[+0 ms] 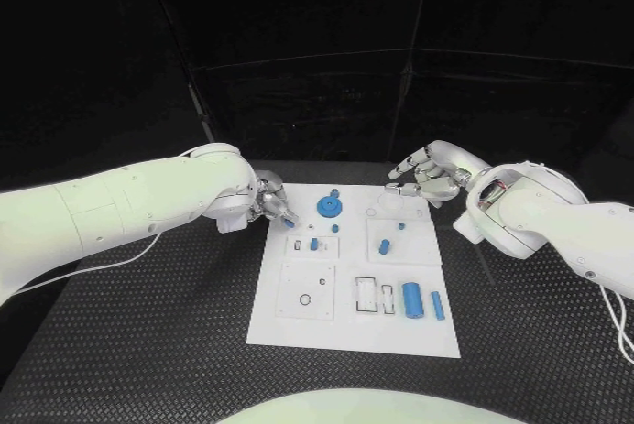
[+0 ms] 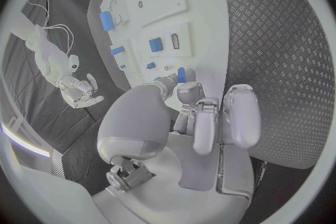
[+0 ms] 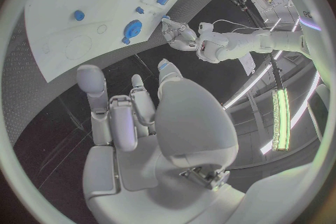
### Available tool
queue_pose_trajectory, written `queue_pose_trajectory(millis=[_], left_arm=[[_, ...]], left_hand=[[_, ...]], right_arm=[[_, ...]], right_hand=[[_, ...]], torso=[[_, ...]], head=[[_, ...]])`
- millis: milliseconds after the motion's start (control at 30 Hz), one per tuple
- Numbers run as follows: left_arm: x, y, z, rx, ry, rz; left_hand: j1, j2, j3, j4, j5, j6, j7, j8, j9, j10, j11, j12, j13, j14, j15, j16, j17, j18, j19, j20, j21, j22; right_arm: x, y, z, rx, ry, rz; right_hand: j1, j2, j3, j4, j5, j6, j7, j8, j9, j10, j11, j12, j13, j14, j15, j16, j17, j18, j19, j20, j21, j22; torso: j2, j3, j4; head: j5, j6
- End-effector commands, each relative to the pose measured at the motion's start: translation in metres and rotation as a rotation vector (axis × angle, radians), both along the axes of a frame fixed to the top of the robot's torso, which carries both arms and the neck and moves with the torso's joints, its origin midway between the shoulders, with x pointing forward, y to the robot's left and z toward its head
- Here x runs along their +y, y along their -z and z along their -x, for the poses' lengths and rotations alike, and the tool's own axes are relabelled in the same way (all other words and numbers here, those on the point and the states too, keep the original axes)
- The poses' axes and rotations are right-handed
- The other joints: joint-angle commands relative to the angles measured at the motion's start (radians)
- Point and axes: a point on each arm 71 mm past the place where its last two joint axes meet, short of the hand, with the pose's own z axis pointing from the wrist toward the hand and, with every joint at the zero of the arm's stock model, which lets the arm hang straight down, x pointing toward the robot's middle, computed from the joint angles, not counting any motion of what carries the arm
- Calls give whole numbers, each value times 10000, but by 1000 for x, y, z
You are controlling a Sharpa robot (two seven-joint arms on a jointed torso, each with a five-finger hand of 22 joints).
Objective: Assemble the parts on the task board
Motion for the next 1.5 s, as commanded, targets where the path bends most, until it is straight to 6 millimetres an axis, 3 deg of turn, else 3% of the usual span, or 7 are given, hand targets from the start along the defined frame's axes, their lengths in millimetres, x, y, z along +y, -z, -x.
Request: queue_pose_trajectory(millis=[33, 567, 867, 1500], left_arm=[[0, -5, 3, -709, -368, 535], [-5, 6, 33, -1403, -192, 543], [-8, 17, 39, -1234, 70, 308], [-15, 24, 43, -706, 822, -261]], left_hand=[[-27, -108, 1324, -1220, -20, 10, -55, 65, 21, 63, -4, 29, 13, 1037, -7, 31, 2634, 12, 44, 27, -19, 14], [-145, -229, 1631, -1259, -27, 35, -74, 152, 47, 158, -22, 89, 77, 1037, -23, 31, 2634, -3, 84, 14, 27, 90], [-170, -251, 1690, -1265, -29, 43, -79, 171, 52, 175, -28, 95, 80, 1037, -28, 31, 2634, -4, 90, 11, 32, 98], [-225, -295, 1799, -1270, -33, 45, -84, 204, 64, 172, -32, 73, 41, 1037, -34, 31, 2634, 0, 84, 3, 17, 81]], right_arm=[[1, -1, 0, -80, -71, -57], [-2, 2, -2, 2, 1, 8], [-2, 3, -2, 26, -9, 14], [-2, 4, -1, 25, -20, 8]], right_hand=[[21, 93, -57, -27, 34, -76, -10, 40, -12, -18, -41, -49, 1, 650, -66, -54, 729, 118, -14, -47, -44, -8], [-8, 109, -95, -30, 38, -76, -12, 48, -12, -18, -41, -48, 0, 647, -66, -65, 712, 120, -18, -47, -56, -26], [-8, 109, -95, -30, 38, -76, -12, 48, -12, -18, -41, -48, 0, 647, -66, -65, 712, 120, -18, -47, -56, -26], [3, 109, -109, -44, 40, -78, -13, 51, -12, -20, -42, -48, -2, 648, -67, -63, 716, 122, -19, -47, -62, -35]], torso=[[-5, -4, -6], [1, -8, -9], [2, 3, -40], [-1, 7, -24]], head=[[16, -23], [16, -83], [27, -112], [10, -135]])
